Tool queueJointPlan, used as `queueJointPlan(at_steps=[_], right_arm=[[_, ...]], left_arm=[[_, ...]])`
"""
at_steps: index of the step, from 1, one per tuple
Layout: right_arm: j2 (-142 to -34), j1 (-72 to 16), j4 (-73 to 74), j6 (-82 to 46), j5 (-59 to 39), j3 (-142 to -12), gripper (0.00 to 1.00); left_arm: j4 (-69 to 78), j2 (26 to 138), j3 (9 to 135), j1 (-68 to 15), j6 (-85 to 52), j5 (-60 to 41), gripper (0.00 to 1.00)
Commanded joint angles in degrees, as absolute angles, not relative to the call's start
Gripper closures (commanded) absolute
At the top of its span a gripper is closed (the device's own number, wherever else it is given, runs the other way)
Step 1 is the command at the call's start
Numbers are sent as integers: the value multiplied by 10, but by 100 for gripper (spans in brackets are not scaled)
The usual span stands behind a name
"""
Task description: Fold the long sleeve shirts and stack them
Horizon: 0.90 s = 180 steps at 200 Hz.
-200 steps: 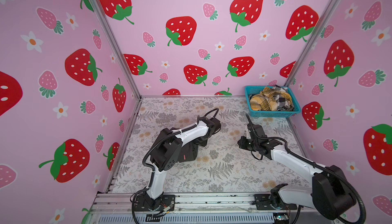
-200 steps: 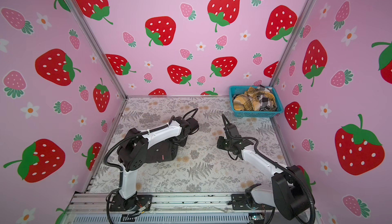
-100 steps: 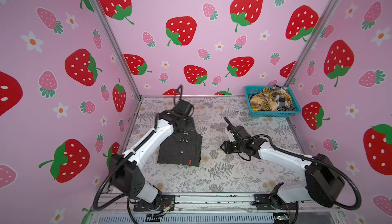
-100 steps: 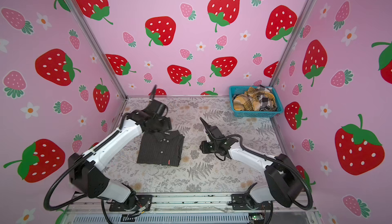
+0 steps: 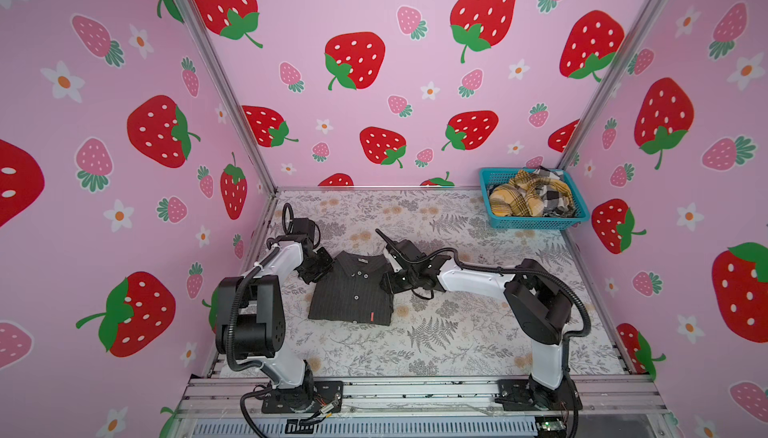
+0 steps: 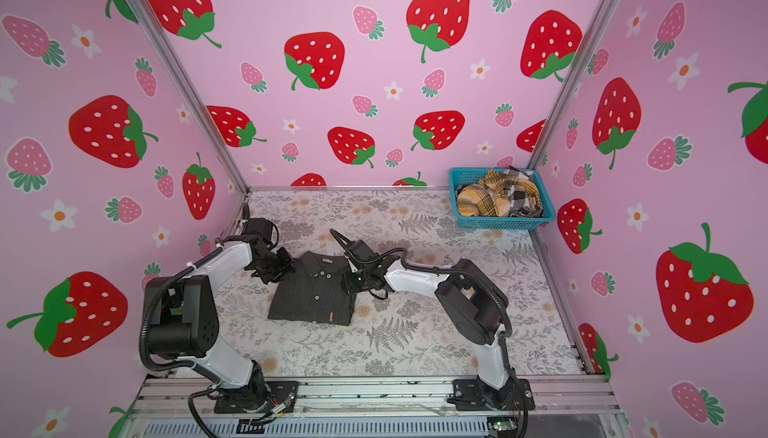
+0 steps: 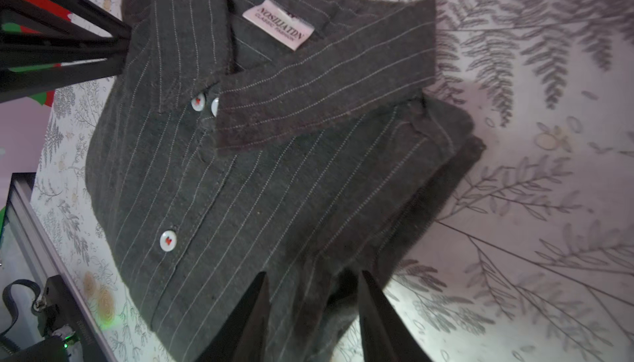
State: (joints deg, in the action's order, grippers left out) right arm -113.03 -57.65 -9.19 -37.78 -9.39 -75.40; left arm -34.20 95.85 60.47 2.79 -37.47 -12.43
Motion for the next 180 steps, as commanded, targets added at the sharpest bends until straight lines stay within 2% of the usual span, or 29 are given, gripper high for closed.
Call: queueJointPlan(at_steps=[1,21,36,98,125,140,163,180], right_arm=[[-1155,-579,-124,-392,-73,-781,69],[-1157,-579,-147,-395,-48,-784,91],[-1135,-575,-157,-402,-11,-764,100],[-1034,-511,-118,-406,-13,-590,100],[-1035,-490,-103,-392,-26,-555,100],[-1013,-489,-117,-387,-23,-555,89],[-965,-496,-160,-371,-20,-579,67],[-930,-507,-205,-366,2,-600,60]], left_arm=[[-304,988,608,29,-397,-148,76],[-284,1002,591,28,-414,-161,78],[-275,1002,574,21,-422,-166,79],[-239,946,476,-82,-448,-172,80],[-254,933,473,-90,-447,-186,64],[-288,896,489,-90,-438,-172,56],[-344,828,523,-90,-423,-152,49],[-366,789,536,-93,-417,-162,49]])
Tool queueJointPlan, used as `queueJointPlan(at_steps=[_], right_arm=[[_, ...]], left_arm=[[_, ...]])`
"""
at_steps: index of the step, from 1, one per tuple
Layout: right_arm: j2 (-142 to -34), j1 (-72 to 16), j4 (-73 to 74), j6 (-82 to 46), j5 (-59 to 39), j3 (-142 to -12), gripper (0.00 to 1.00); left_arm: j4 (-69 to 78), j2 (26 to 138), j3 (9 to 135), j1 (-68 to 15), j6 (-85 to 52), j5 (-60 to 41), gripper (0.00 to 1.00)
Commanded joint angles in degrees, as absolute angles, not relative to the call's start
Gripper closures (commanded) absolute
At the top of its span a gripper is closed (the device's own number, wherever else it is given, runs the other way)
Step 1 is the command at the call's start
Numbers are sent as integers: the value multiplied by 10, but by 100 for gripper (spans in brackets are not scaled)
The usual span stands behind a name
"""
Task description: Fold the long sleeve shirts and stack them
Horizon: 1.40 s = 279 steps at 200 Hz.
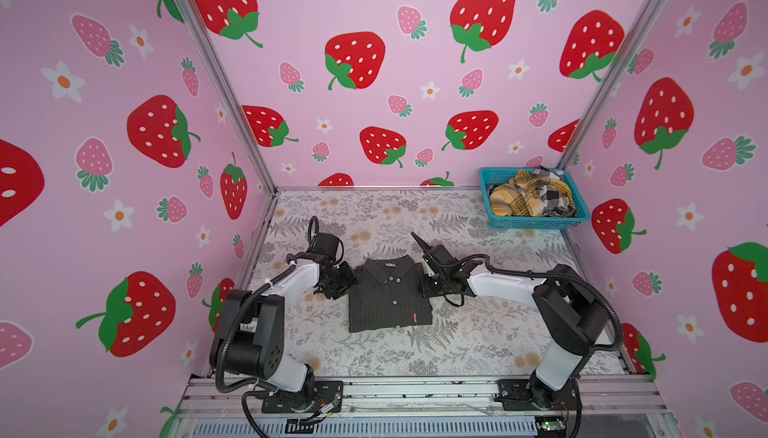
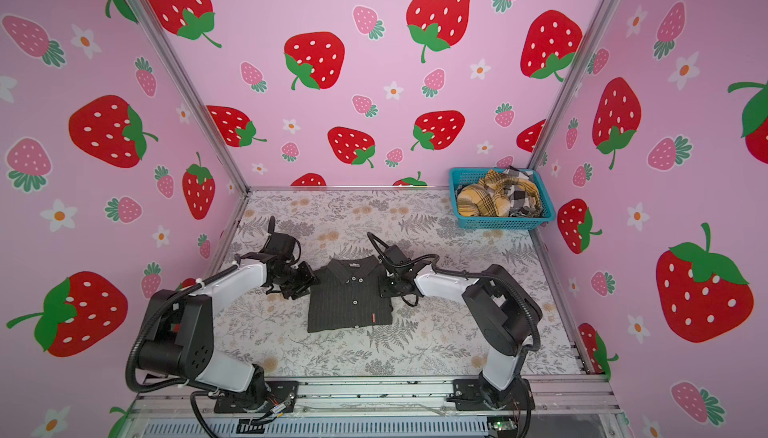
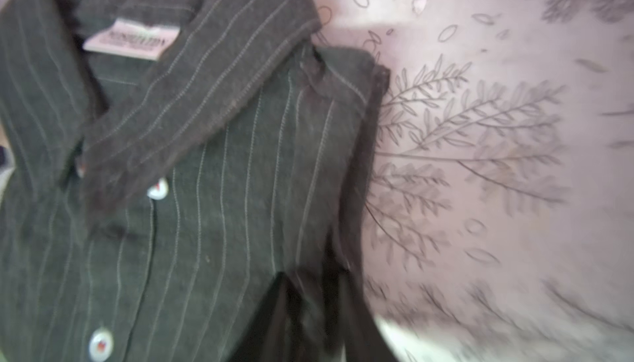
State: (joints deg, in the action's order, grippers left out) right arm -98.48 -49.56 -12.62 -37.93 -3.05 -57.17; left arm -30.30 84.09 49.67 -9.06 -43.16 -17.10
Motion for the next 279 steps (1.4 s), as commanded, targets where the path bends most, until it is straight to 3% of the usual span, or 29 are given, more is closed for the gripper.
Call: queueJointPlan(at_steps=[1,19,58,108,175,235,256,279], right_arm=[[-928,-508,-207,-366,3,-600,60],[-894,-520,-224,-366,9,-598,61],[-897,-562,-200,-383,-15,-556,83],[-952,-555,-132,-415,-9,-491,91],[-939,-555,-183,-424,7,-517,94],[-848,-575,-265,-419,47,-533,88],[-836,-575,-255,-421,48,-540,84],[-867,-565,-251,-403,69,-603,81]], left_arm=[[-367,787,536,-93,-416,-163,49],[-370,761,523,-99,-417,-188,53],[-326,740,443,-105,-438,-235,66],[-252,832,411,-105,-444,-260,80],[-200,911,429,-111,-448,-261,83],[-333,773,497,-111,-414,-173,63],[-334,735,493,-111,-423,-187,61],[-315,776,533,-111,-424,-224,64]])
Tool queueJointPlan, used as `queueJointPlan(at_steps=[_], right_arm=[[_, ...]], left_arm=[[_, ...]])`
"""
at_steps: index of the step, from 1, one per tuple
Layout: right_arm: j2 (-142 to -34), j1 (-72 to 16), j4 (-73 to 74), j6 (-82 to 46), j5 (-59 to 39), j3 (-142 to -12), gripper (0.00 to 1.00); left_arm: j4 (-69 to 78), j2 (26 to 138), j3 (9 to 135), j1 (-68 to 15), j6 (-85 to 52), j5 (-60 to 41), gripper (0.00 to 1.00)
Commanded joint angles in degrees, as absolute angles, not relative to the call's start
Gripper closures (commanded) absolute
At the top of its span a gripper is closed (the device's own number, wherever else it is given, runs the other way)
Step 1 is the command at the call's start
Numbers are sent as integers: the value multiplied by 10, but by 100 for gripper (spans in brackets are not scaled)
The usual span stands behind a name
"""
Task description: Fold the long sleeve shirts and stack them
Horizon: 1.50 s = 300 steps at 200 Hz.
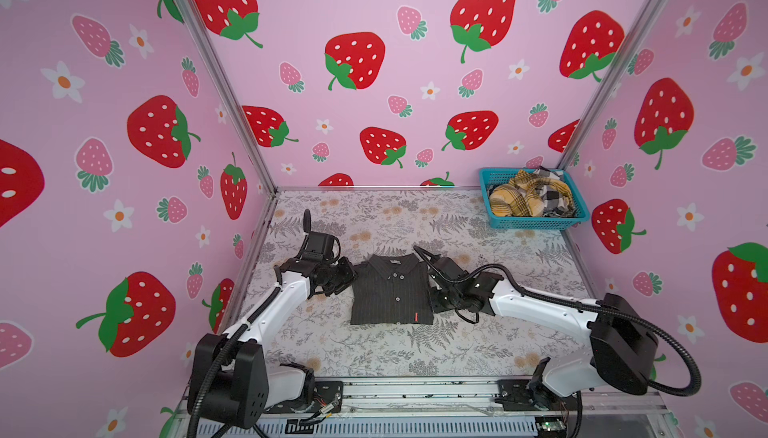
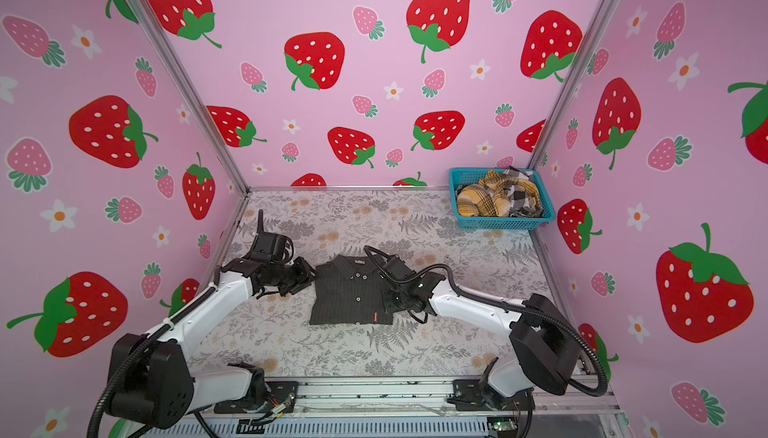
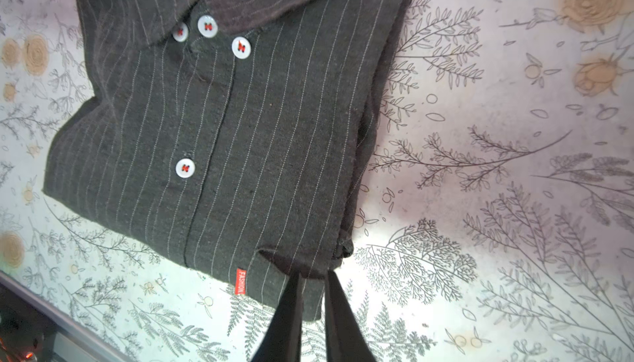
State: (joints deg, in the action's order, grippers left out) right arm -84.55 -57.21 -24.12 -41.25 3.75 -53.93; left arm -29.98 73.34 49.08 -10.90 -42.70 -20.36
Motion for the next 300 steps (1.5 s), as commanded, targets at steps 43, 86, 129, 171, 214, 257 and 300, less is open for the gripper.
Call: queueJointPlan(at_steps=[43,86,129,171,214,257,300], right_arm=[[-998,-535,-227,-361,57,-754,82],[-1106,-526,-200,-355,25,-819,86],[-1141,-527,-142,-366,0,-774,87],[-1156,-526,-123,-364,0,-740,88],[-1117,-523,-154,-353,32,-757,88],[-1066,-493,-207,-344,61,-772,87],[-1076,-477,-193,-340,46,-748,87]], left_arm=[[-261,899,635,-114,-448,-269,72],[-248,997,684,-124,-455,-262,76],[-249,1086,710,-121,-455,-242,79],[-236,1138,710,-120,-463,-247,82],[-248,1074,693,-117,-464,-254,68],[-301,985,696,-90,-430,-221,57],[-280,1015,674,-67,-426,-244,61]])
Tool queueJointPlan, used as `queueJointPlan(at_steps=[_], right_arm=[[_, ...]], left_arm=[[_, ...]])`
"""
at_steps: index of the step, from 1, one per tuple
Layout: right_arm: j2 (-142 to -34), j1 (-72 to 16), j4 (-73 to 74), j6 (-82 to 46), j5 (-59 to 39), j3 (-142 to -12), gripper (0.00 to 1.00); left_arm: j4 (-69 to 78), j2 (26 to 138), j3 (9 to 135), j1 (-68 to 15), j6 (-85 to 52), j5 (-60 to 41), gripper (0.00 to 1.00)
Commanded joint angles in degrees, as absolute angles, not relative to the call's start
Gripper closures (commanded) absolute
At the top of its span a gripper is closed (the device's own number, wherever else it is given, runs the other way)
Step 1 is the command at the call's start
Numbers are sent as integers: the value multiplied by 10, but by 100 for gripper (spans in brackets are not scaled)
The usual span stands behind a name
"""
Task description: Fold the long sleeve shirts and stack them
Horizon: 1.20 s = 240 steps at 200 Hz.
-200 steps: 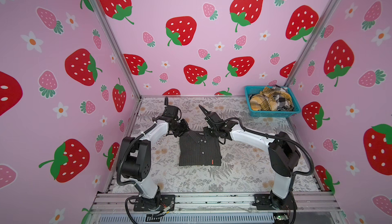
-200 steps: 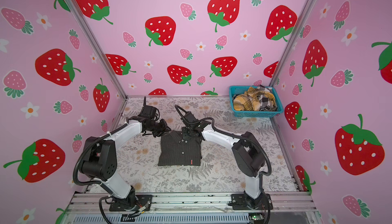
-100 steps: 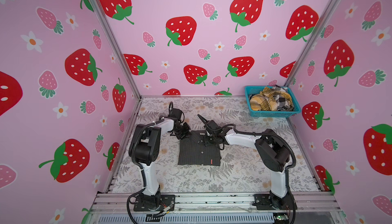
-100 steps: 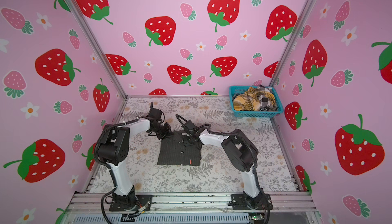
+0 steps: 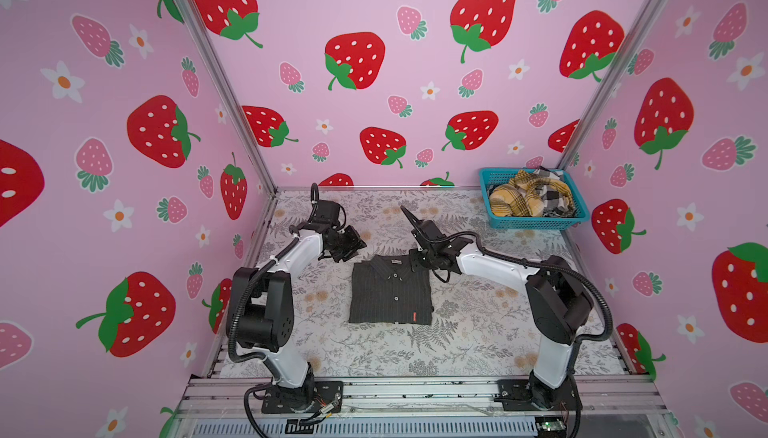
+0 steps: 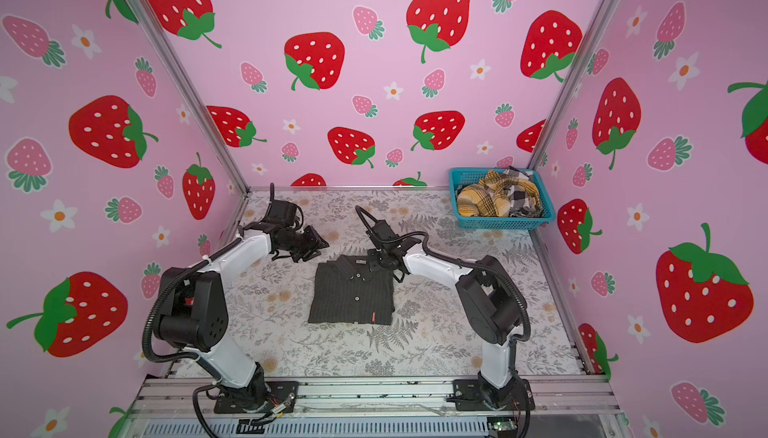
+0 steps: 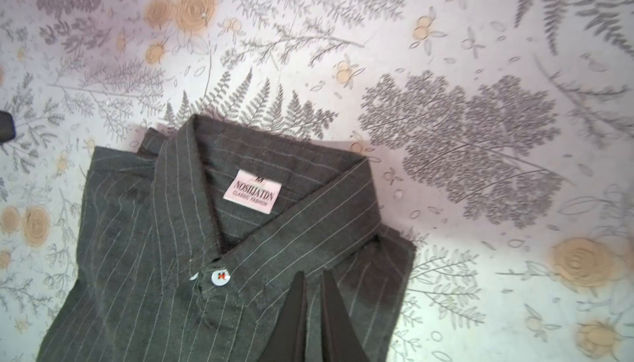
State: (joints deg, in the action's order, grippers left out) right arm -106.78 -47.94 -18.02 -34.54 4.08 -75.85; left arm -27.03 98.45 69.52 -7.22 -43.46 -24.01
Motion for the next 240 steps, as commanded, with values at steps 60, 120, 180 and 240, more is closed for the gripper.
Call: queueJointPlan(at_steps=[60,120,180,240], right_arm=[[-1110,-462,-151,-341,43,-696,89],[-1090,-441,-149,-337,59,-670,90],[-959,-454,-182,-316,40,-665,82],[-882,-508,-176,-361,32,-588,82]], left_arm=[[-239,1078,645,-66,-439,-262,66],[-234,1073,634,-65,-446,-263,65],[-338,875,652,-65,-382,-231,41],[-405,684,524,-65,-336,-223,40]])
